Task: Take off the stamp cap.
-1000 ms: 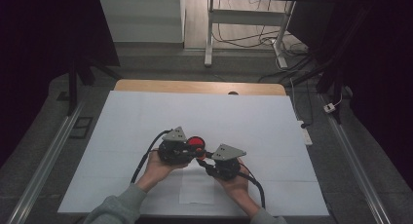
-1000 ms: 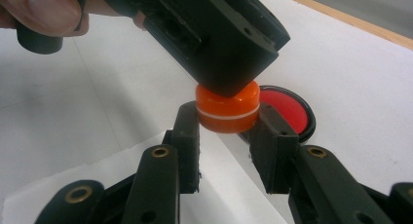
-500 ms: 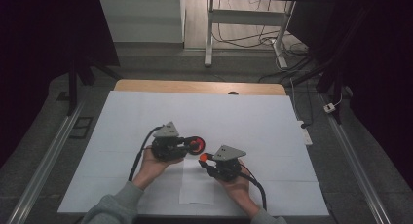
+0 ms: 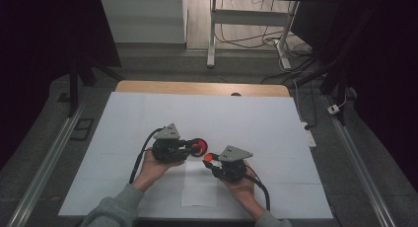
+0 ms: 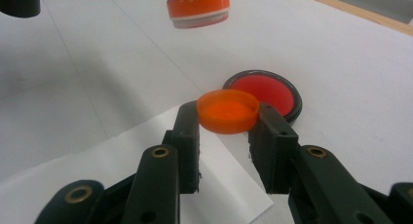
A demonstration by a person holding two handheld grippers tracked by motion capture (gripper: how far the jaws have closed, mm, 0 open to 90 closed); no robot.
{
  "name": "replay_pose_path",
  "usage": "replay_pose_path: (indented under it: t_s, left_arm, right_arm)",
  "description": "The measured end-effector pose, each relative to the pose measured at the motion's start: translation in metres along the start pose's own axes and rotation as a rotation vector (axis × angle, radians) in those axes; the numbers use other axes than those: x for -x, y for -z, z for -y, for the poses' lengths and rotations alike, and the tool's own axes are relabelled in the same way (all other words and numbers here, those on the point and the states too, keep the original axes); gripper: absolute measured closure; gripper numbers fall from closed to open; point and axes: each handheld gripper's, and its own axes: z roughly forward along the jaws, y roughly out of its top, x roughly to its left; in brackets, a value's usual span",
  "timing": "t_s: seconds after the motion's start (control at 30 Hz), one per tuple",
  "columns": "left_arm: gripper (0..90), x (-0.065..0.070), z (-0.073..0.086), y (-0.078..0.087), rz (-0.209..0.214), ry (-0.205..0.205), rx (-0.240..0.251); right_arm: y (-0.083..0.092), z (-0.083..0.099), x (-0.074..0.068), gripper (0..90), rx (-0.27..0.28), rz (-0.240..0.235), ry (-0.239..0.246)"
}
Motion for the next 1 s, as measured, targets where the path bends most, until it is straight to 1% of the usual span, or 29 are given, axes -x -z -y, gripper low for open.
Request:
replay_pose_path:
  t_s: [0.07,0.2,0.33,0.5,0.73,1.0]
  left_arm:
    - [72.6,0.001,0.001,-0.002,0.002,-0.003,-0.01]
    - [72.5,0.001,0.001,-0.003,0.002,-0.008,-0.015]
    - [72.5,0.0,0.002,-0.003,-0.002,-0.006,-0.018]
    - [72.4,-0.001,0.002,-0.002,-0.005,-0.001,-0.016]
    - [72.4,-0.001,0.002,-0.001,-0.01,0.0,-0.014]
    - [72.4,-0.002,0.002,-0.001,-0.017,-0.001,-0.017]
  right_arm:
    - [0.001,0.0,0.001,65.1,0.002,0.0,0.004]
    - [0.003,0.001,0.001,65.0,0.007,0.013,0.012]
    - [0.006,0.002,0.003,65.0,0.01,0.015,0.018]
    - [0.01,0.007,0.007,65.0,0.013,0.02,0.003]
    - [0.013,0.01,0.01,65.0,0.009,0.018,0.0]
    - [0.025,0.017,0.017,64.9,0.005,0.03,-0.017]
